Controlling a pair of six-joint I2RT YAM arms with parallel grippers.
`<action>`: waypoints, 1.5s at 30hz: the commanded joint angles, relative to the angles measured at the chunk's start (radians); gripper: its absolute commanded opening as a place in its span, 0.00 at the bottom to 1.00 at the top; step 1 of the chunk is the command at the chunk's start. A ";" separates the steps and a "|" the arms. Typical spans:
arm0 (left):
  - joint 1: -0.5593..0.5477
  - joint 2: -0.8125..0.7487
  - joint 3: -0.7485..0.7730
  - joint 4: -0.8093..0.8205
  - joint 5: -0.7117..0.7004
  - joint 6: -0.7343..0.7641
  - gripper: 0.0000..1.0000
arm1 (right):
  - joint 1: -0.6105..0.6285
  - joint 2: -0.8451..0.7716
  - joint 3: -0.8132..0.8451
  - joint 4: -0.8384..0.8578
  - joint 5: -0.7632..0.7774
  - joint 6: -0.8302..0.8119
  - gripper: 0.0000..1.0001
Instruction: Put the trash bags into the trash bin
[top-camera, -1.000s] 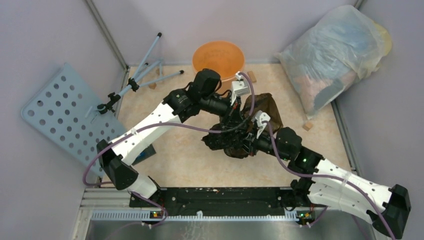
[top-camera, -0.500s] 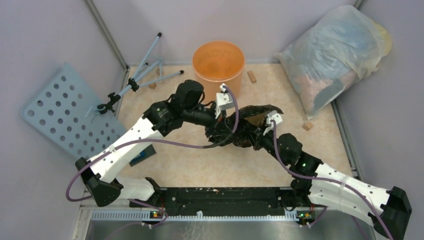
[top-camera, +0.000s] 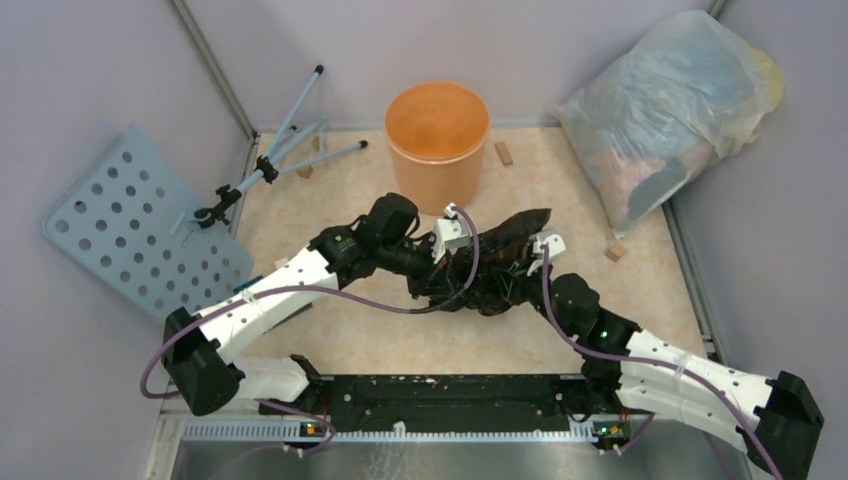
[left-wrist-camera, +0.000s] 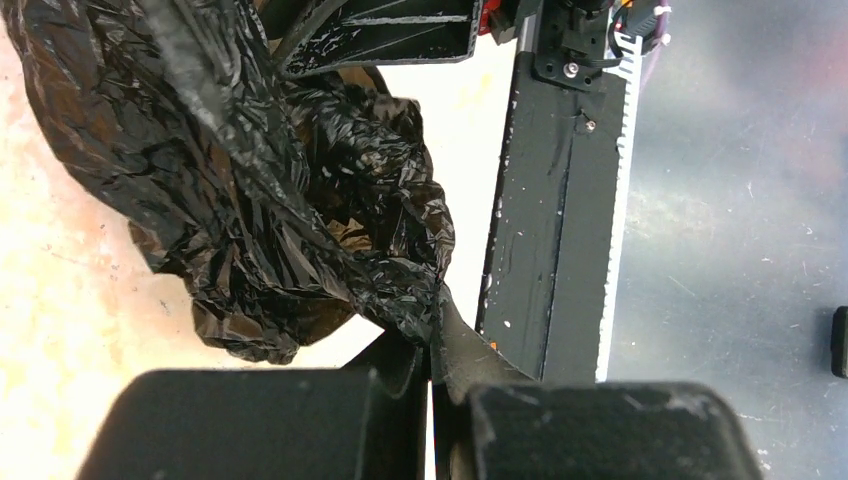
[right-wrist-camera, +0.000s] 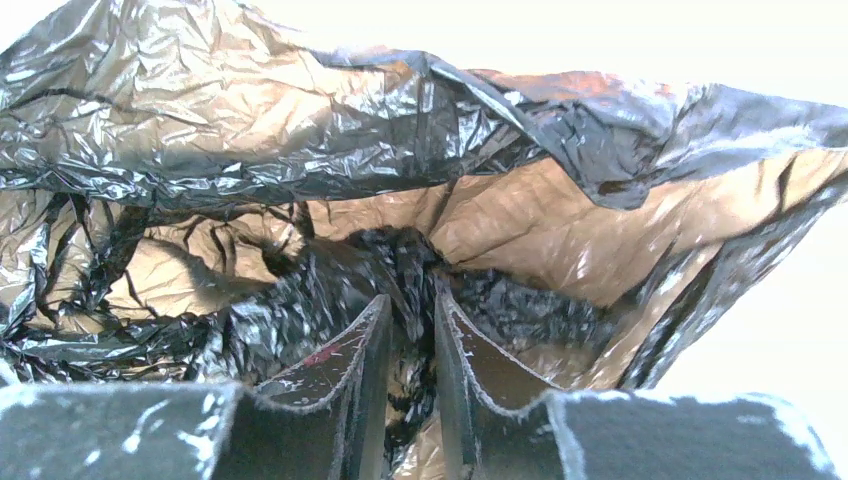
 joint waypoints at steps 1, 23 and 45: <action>-0.012 -0.025 -0.026 0.112 -0.008 -0.022 0.00 | 0.011 -0.021 0.002 0.023 0.054 0.015 0.23; -0.042 -0.031 0.036 0.106 0.004 -0.024 0.00 | 0.006 0.507 0.067 0.514 -0.006 -0.003 0.00; -0.048 -0.077 0.057 0.095 -0.009 -0.014 0.00 | -0.091 0.923 0.186 0.515 -0.167 0.335 0.00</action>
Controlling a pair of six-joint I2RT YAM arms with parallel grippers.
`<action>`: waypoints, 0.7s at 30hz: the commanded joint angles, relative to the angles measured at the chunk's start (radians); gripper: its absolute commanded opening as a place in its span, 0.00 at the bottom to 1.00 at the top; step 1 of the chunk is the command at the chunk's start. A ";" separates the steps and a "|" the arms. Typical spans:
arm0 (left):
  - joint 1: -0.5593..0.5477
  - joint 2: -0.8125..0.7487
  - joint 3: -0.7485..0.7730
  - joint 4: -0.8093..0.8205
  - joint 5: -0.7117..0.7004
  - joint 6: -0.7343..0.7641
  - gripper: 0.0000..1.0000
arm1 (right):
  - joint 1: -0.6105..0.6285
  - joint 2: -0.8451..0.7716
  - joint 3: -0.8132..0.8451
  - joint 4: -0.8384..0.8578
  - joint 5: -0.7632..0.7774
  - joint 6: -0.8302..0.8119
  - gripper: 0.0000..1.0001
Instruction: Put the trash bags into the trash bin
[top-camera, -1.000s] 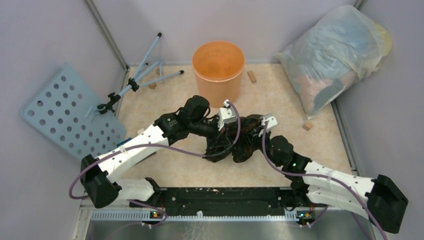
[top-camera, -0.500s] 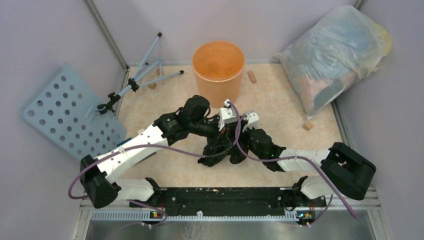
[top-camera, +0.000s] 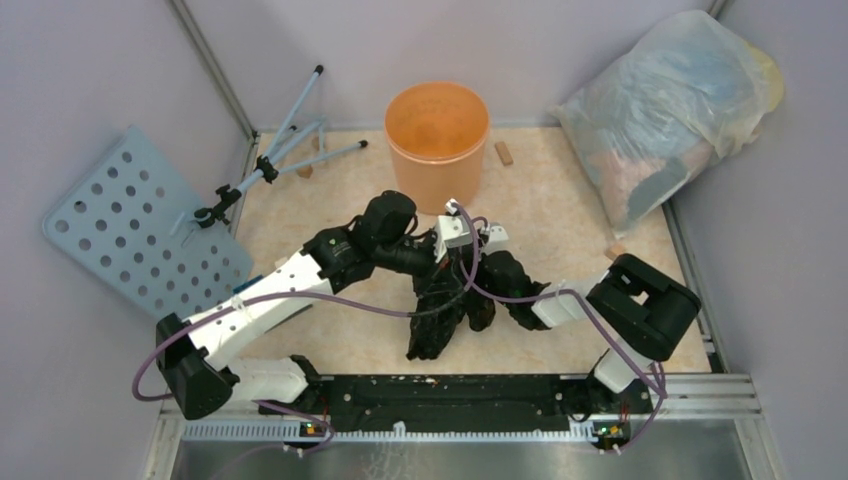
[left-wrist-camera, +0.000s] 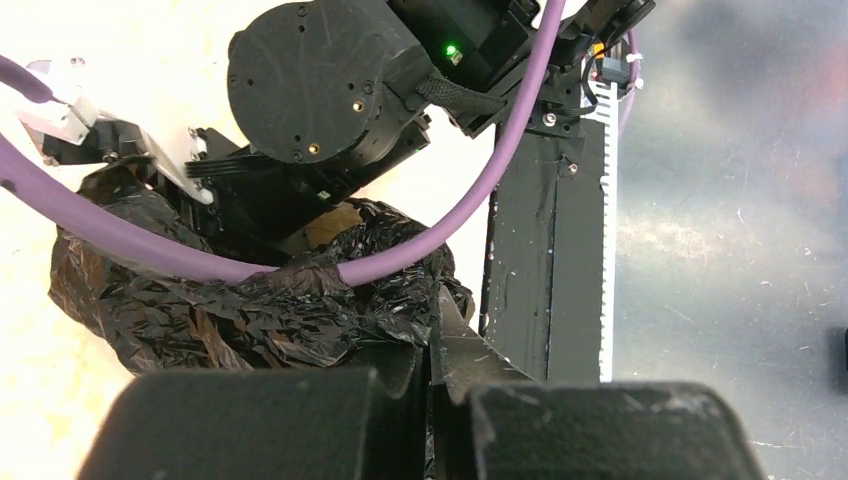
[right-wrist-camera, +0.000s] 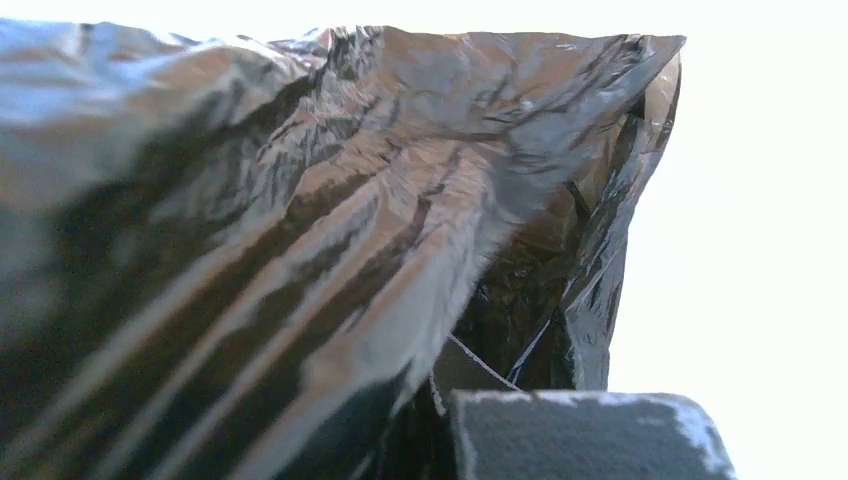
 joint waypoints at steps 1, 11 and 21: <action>-0.004 -0.048 0.041 0.011 -0.002 0.005 0.00 | -0.013 0.004 0.052 -0.013 0.003 0.064 0.00; -0.004 -0.092 0.083 -0.038 -0.042 0.010 0.00 | -0.039 -0.188 0.065 -0.416 0.345 0.165 0.00; -0.005 -0.116 0.142 -0.071 -0.080 0.000 0.00 | -0.074 -0.424 0.031 -0.700 0.650 0.310 0.00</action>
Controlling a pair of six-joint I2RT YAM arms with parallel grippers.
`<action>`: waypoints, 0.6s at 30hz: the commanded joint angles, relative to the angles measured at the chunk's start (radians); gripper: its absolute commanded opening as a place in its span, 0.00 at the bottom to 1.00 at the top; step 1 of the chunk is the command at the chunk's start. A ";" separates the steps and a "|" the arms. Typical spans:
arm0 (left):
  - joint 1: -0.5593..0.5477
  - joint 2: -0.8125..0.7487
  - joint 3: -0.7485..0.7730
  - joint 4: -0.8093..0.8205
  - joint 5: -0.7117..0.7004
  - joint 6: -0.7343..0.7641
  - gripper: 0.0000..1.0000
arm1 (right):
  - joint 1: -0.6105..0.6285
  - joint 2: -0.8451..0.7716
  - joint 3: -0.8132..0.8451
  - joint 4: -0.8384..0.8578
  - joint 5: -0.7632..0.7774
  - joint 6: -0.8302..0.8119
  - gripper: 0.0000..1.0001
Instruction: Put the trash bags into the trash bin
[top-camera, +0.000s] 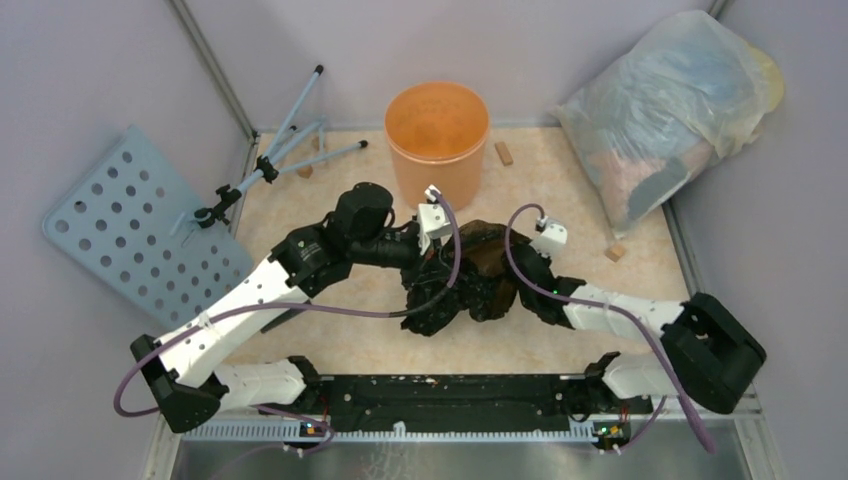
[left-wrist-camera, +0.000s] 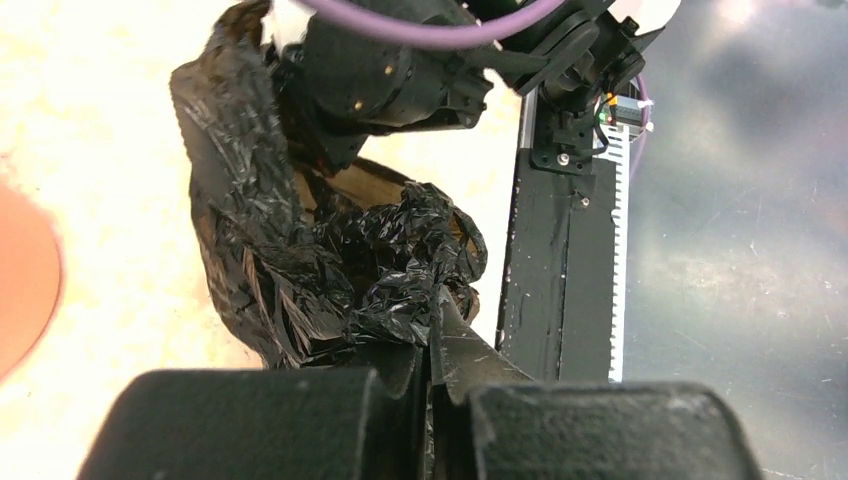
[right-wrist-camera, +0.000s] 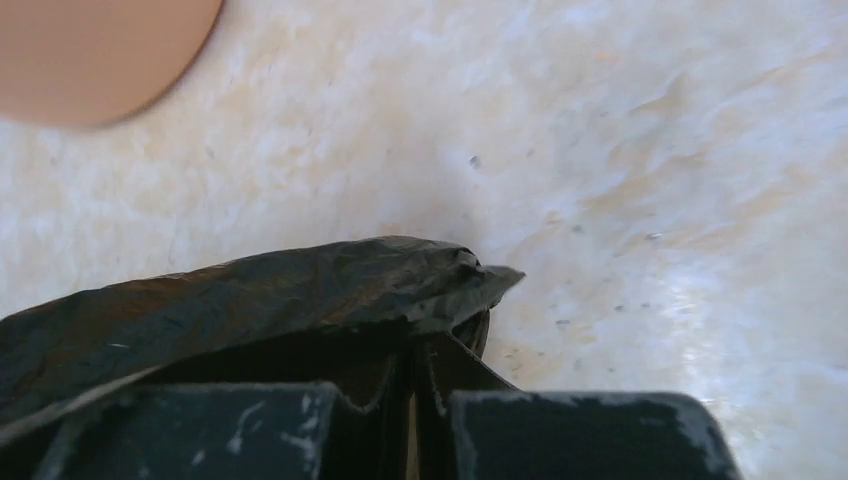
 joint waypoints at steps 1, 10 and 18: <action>-0.004 -0.024 0.053 -0.004 -0.011 -0.002 0.00 | -0.023 -0.153 -0.019 -0.091 0.147 0.018 0.00; -0.003 0.020 0.037 -0.019 -0.033 0.035 0.00 | -0.024 -0.531 -0.165 0.185 -0.339 -0.502 0.44; -0.004 0.108 0.016 -0.020 -0.180 0.074 0.00 | -0.024 -0.681 -0.132 0.039 -0.477 -0.610 0.66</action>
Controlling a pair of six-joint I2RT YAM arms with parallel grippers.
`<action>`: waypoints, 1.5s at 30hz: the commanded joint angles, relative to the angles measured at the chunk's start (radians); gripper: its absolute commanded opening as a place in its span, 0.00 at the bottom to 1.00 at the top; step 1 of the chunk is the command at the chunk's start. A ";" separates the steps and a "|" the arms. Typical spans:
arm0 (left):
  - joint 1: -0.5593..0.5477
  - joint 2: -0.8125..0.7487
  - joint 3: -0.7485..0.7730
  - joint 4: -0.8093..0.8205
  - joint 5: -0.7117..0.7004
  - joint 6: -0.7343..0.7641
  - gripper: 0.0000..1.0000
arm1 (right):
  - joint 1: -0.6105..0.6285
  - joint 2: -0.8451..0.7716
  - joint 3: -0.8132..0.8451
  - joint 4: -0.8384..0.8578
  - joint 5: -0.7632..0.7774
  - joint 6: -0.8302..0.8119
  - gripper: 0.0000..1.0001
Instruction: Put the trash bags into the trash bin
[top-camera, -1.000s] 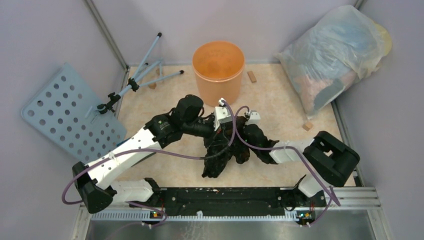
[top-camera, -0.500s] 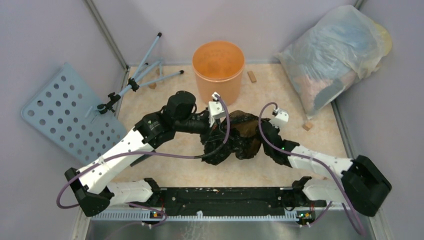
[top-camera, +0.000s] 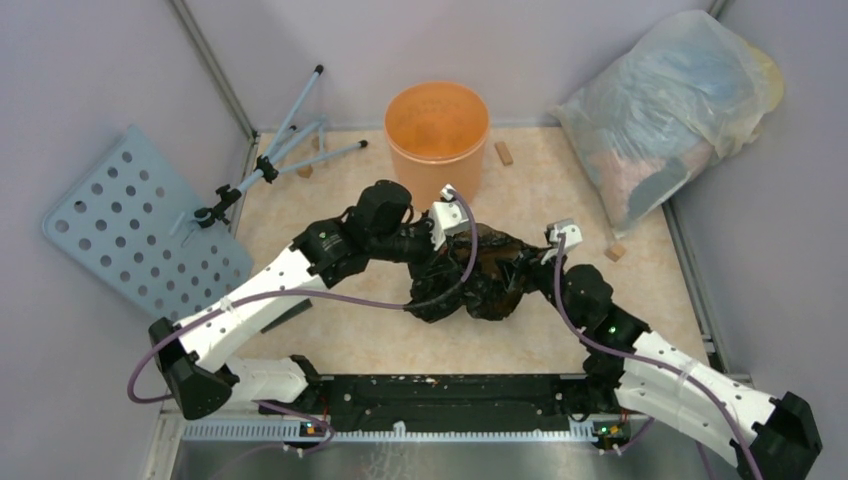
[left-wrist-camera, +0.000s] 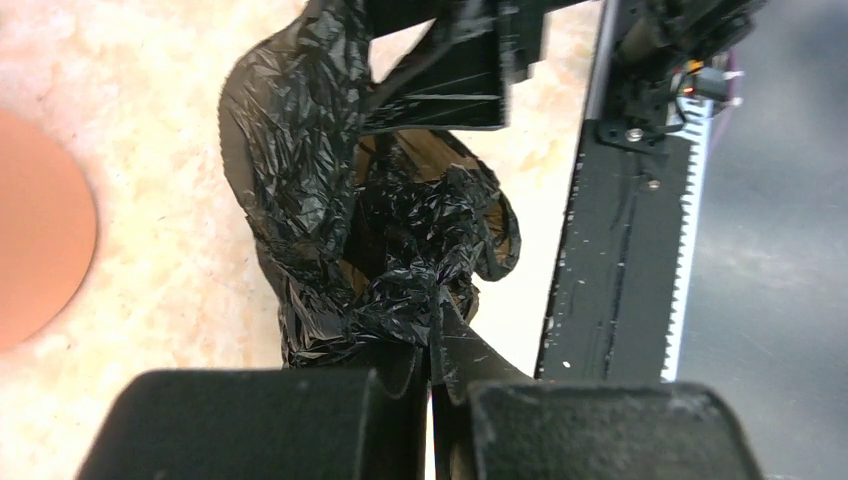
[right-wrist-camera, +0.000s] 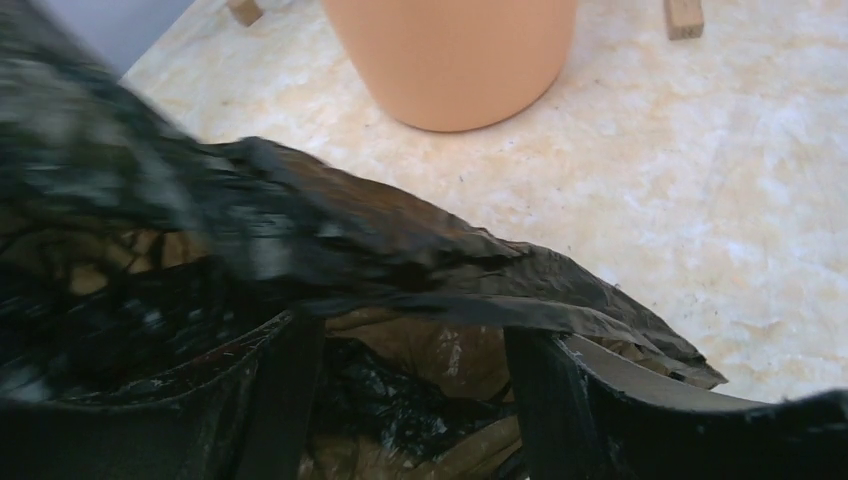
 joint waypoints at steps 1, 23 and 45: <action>-0.004 0.050 -0.006 -0.002 -0.113 0.043 0.00 | -0.006 -0.059 0.029 -0.041 -0.117 -0.099 0.66; -0.004 0.014 -0.114 0.034 -0.112 0.100 0.00 | -0.005 -0.071 0.131 -0.013 -0.154 -0.233 0.90; -0.006 -0.066 -0.186 0.006 -0.113 0.120 0.00 | -0.013 0.313 0.475 -0.307 -0.461 -0.495 0.90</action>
